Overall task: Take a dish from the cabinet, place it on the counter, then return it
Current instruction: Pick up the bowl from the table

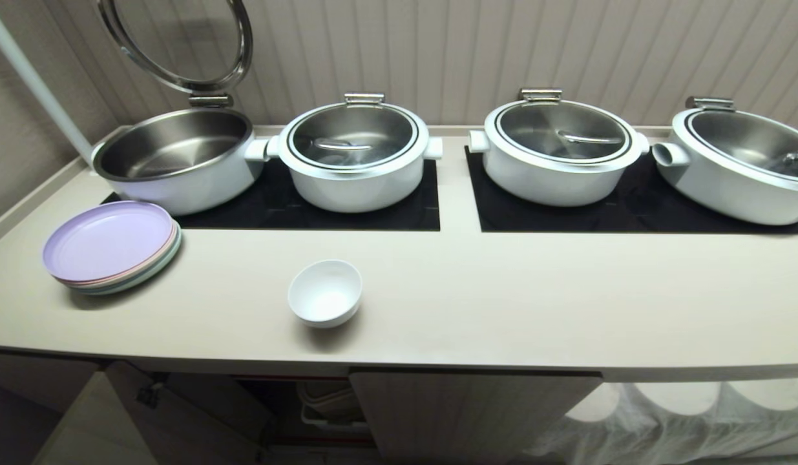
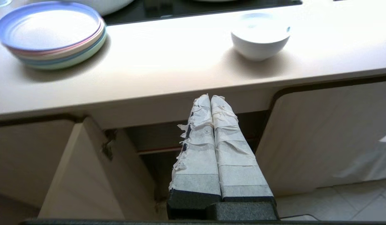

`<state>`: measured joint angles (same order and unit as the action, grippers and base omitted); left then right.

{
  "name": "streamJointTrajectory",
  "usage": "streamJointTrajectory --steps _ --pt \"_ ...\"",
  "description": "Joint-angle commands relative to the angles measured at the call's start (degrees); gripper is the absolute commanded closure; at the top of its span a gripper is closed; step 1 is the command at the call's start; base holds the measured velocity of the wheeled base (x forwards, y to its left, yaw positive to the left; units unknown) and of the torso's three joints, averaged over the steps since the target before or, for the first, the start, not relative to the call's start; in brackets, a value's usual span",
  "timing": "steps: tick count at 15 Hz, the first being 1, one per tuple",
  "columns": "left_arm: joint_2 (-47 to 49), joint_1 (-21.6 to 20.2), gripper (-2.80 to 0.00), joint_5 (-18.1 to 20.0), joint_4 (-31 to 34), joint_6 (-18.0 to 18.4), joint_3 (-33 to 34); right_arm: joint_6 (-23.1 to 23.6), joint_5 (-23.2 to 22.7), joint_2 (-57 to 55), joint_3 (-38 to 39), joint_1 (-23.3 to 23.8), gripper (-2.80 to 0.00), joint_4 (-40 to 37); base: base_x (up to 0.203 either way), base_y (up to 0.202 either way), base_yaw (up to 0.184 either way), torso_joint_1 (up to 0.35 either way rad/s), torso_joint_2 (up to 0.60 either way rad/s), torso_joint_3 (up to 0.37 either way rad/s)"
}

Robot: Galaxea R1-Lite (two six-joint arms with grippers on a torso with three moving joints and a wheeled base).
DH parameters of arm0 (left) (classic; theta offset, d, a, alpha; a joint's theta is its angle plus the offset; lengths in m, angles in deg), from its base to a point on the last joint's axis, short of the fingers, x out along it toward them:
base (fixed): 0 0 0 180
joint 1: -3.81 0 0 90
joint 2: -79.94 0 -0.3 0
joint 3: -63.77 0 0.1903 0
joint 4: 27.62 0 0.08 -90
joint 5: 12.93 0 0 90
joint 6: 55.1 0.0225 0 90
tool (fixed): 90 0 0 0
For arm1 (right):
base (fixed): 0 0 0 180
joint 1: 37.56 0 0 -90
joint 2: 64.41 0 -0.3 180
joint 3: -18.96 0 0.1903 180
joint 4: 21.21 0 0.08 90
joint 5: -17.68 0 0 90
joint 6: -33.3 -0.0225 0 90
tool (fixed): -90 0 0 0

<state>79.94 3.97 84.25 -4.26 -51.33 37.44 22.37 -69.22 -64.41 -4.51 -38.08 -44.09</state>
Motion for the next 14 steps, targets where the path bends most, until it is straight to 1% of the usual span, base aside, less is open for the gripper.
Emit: streamJointTrajectory --steps 1,3,4,7,9,11,14 --pt "0.0 0.02 0.0 0.81 0.1 -0.07 -1.44 -0.06 0.06 0.0 0.01 -0.02 0.0 -0.04 0.0 0.0 0.0 0.0 0.0 0.0" --pt "0.0 0.02 0.0 1.24 1.19 -0.08 -3.3 -0.06 -0.02 0.0 0.01 -0.02 0.0 0.04 0.0 0.0 0.0 0.0 0.0 0.0" --pt "0.0 0.02 0.0 2.26 3.36 -0.09 -5.13 -0.06 0.0 0.0 0.01 -0.02 0.0 0.02 0.0 0.0 0.0 0.0 0.0 0.0" --pt "0.0 0.02 0.0 4.99 16.1 -0.16 -12.14 -0.06 -0.02 0.0 0.01 -0.02 0.0 0.04 0.0 0.0 0.0 0.0 0.0 0.0" --pt "0.22 0.02 0.0 5.64 22.46 -0.31 -15.8 -0.06 0.04 0.0 0.01 -0.02 0.0 0.04 0.0 0.0 0.0 0.0 0.0 0.0" --pt "3.22 0.02 0.0 6.09 24.0 -0.69 -17.95 -0.06 0.04 0.0 0.01 -0.02 0.0 0.04 0.0 0.0 0.0 0.0 0.0 0.0" --pt "12.85 0.22 0.0 6.15 24.23 -3.28 -21.98 -0.06 0.04 0.0 0.01 -0.02 0.0 0.04 0.0 0.0 0.0 0.0 0.0 0.0"
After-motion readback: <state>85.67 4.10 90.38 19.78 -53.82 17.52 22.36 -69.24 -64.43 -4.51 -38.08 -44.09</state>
